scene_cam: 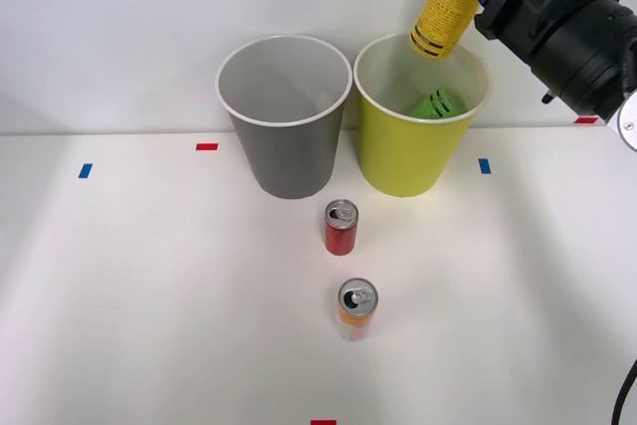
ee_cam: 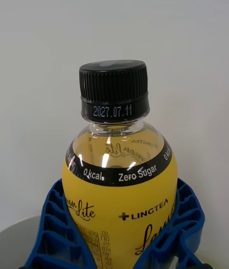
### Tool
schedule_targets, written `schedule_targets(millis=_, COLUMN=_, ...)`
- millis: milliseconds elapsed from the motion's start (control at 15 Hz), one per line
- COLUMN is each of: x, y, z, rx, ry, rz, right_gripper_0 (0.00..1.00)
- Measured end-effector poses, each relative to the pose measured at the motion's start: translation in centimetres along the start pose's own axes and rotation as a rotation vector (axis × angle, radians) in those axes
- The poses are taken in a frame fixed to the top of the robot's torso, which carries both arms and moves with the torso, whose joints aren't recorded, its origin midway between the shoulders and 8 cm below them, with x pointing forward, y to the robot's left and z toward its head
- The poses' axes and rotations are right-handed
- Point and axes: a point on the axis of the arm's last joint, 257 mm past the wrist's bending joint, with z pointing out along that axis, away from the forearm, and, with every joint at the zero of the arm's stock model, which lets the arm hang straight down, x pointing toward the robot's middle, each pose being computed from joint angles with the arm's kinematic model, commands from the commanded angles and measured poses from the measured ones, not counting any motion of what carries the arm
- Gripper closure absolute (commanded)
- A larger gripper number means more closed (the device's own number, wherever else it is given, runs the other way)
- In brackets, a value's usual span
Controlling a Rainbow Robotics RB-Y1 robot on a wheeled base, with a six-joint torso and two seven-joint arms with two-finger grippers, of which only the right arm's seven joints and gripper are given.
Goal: Put cans in the gray bin, plastic bottles in the light green bin
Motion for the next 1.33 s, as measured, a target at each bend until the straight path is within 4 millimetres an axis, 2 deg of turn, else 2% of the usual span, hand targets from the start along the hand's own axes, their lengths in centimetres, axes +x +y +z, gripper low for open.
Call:
schedule_targets(millis=200, x=0.6, y=-0.6, z=0.0, rx=0.005, ry=0.009, rz=0.031, right_gripper_0=1.0)
schedule_targets(millis=267, x=0.7, y=-0.6, z=-0.1, rx=0.003, ry=0.011, rz=0.038, right_gripper_0=0.76)
schedule_targets(millis=333, x=0.8, y=-0.6, z=-0.1, rx=0.0, ry=0.017, rz=0.037, right_gripper_0=0.38)
schedule_targets(millis=400, x=1.0, y=-0.5, z=-0.1, rx=-0.002, ry=0.025, rz=0.033, right_gripper_0=0.06)
schedule_targets(millis=467, x=1.2, y=-0.5, z=-0.2, rx=-0.005, ry=0.033, rz=0.024, right_gripper_0=0.0)
schedule_targets(millis=667, x=2.2, y=0.0, z=-0.2, rx=-0.015, ry=0.055, rz=0.008, right_gripper_0=0.0)
schedule_targets(millis=1000, x=1.9, y=0.6, z=-0.7, rx=-0.03, ry=0.055, rz=-0.049, right_gripper_0=0.0)
schedule_targets(millis=1200, x=1.3, y=2.3, z=-3.6, rx=-0.049, ry=0.03, rz=-0.083, right_gripper_0=0.0)
schedule_targets(millis=1333, x=0.8, y=3.4, z=-6.6, rx=-0.048, ry=-0.001, rz=-0.087, right_gripper_0=0.0)
